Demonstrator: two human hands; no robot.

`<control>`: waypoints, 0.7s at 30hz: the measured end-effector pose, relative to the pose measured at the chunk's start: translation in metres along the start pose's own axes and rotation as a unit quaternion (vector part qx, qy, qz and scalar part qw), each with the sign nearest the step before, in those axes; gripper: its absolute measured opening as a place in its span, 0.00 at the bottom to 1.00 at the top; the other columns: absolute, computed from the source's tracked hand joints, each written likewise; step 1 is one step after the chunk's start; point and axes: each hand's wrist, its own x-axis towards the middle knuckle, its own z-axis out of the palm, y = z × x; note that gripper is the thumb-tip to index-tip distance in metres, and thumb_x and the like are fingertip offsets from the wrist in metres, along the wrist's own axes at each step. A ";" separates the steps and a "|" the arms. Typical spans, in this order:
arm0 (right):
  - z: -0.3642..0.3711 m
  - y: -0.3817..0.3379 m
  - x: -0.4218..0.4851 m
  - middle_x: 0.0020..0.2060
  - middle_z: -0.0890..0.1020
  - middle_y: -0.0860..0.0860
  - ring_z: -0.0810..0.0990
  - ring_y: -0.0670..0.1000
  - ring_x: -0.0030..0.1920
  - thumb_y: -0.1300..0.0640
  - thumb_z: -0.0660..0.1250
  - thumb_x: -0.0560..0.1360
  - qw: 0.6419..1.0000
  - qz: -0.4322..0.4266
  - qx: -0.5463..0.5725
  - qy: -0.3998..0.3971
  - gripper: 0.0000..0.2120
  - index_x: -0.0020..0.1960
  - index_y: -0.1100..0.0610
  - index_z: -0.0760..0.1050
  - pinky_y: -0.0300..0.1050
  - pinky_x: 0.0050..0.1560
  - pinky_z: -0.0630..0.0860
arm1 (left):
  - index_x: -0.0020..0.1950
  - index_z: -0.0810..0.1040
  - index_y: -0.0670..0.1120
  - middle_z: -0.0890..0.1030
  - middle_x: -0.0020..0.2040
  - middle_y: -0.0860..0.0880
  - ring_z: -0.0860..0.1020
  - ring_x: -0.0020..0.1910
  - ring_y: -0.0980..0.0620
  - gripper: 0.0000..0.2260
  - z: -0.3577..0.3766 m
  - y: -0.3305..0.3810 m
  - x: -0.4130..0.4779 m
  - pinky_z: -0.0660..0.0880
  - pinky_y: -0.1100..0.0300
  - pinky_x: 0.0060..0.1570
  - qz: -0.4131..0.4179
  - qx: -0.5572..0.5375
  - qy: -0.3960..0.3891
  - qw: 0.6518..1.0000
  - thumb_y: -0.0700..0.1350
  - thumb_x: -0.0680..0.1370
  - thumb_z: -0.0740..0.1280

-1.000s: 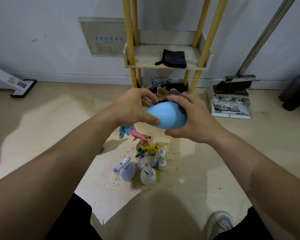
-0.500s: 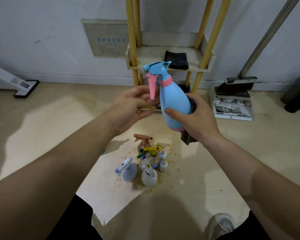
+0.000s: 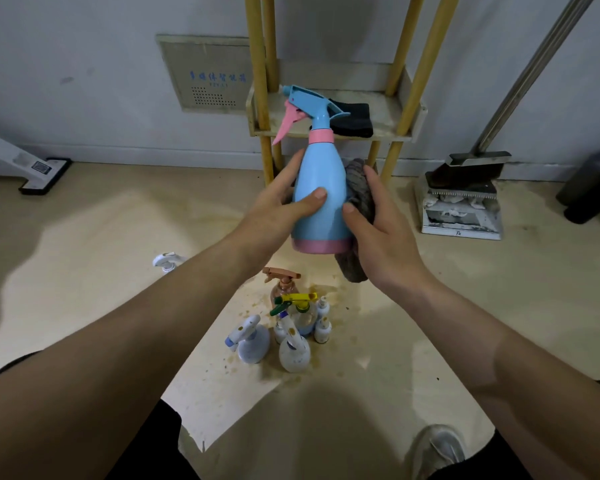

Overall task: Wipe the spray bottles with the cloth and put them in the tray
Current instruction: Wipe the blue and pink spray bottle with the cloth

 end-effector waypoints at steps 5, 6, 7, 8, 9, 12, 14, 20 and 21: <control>-0.010 -0.009 0.010 0.63 0.78 0.45 0.79 0.46 0.60 0.57 0.60 0.83 0.987 0.055 0.148 0.032 0.18 0.72 0.48 0.70 0.48 0.60 0.78 | 0.74 0.69 0.62 0.81 0.64 0.56 0.80 0.62 0.54 0.28 0.000 0.004 -0.005 0.77 0.55 0.60 -0.039 -0.042 -0.059 0.997 0.49 0.74 0.70; -0.011 -0.011 0.011 0.62 0.79 0.49 0.80 0.47 0.59 0.59 0.60 0.83 0.981 0.068 0.177 0.030 0.16 0.70 0.52 0.73 0.47 0.58 0.78 | 0.75 0.69 0.61 0.81 0.64 0.55 0.79 0.63 0.53 0.29 0.001 0.003 -0.007 0.77 0.53 0.60 -0.042 -0.045 -0.064 0.996 0.49 0.74 0.70; -0.011 -0.012 0.012 0.61 0.80 0.51 0.81 0.47 0.57 0.60 0.59 0.84 0.977 0.079 0.196 0.025 0.15 0.69 0.55 0.74 0.44 0.56 0.79 | 0.75 0.69 0.59 0.81 0.64 0.54 0.80 0.62 0.53 0.29 0.001 0.003 -0.008 0.78 0.53 0.59 -0.042 -0.047 -0.063 0.996 0.48 0.75 0.70; -0.010 -0.012 0.011 0.59 0.81 0.51 0.82 0.45 0.54 0.60 0.58 0.84 0.974 0.087 0.207 0.018 0.14 0.68 0.56 0.74 0.41 0.52 0.79 | 0.75 0.69 0.58 0.81 0.63 0.54 0.80 0.61 0.53 0.27 0.002 0.002 -0.008 0.79 0.55 0.57 -0.040 -0.050 -0.053 0.997 0.47 0.77 0.70; -0.007 -0.011 0.010 0.57 0.81 0.49 0.82 0.41 0.51 0.61 0.57 0.85 0.975 0.090 0.202 0.012 0.13 0.66 0.56 0.74 0.37 0.49 0.79 | 0.75 0.70 0.57 0.81 0.63 0.53 0.81 0.61 0.52 0.25 0.002 0.001 -0.007 0.79 0.55 0.56 -0.037 -0.053 -0.037 0.997 0.45 0.78 0.70; 0.001 -0.007 0.002 0.58 0.79 0.43 0.80 0.34 0.52 0.59 0.58 0.84 0.988 0.060 0.143 0.000 0.17 0.72 0.54 0.71 0.32 0.51 0.76 | 0.72 0.73 0.56 0.80 0.64 0.50 0.80 0.61 0.49 0.25 0.001 0.000 -0.006 0.80 0.56 0.55 -0.014 -0.017 0.021 1.000 0.48 0.77 0.73; 0.005 -0.006 -0.005 0.68 0.75 0.43 0.75 0.37 0.63 0.56 0.59 0.84 0.996 0.022 0.080 -0.015 0.22 0.78 0.50 0.64 0.39 0.62 0.74 | 0.72 0.73 0.54 0.81 0.61 0.51 0.81 0.58 0.54 0.25 0.002 0.001 -0.007 0.80 0.63 0.49 0.014 0.038 0.057 0.998 0.49 0.76 0.74; 0.006 -0.005 -0.006 0.74 0.69 0.45 0.71 0.46 0.71 0.53 0.56 0.83 0.999 -0.025 0.032 0.018 0.24 0.79 0.46 0.62 0.51 0.68 0.74 | 0.73 0.73 0.58 0.80 0.62 0.56 0.79 0.58 0.56 0.17 0.009 0.009 -0.009 0.79 0.57 0.54 -0.018 0.027 0.076 0.997 0.48 0.84 0.62; 0.004 -0.004 -0.004 0.72 0.72 0.46 0.74 0.48 0.66 0.53 0.56 0.82 0.999 -0.012 0.039 0.031 0.24 0.78 0.45 0.63 0.50 0.61 0.77 | 0.72 0.73 0.58 0.79 0.62 0.55 0.79 0.58 0.53 0.17 0.007 0.010 -0.009 0.79 0.55 0.55 -0.040 0.015 0.070 0.997 0.46 0.85 0.60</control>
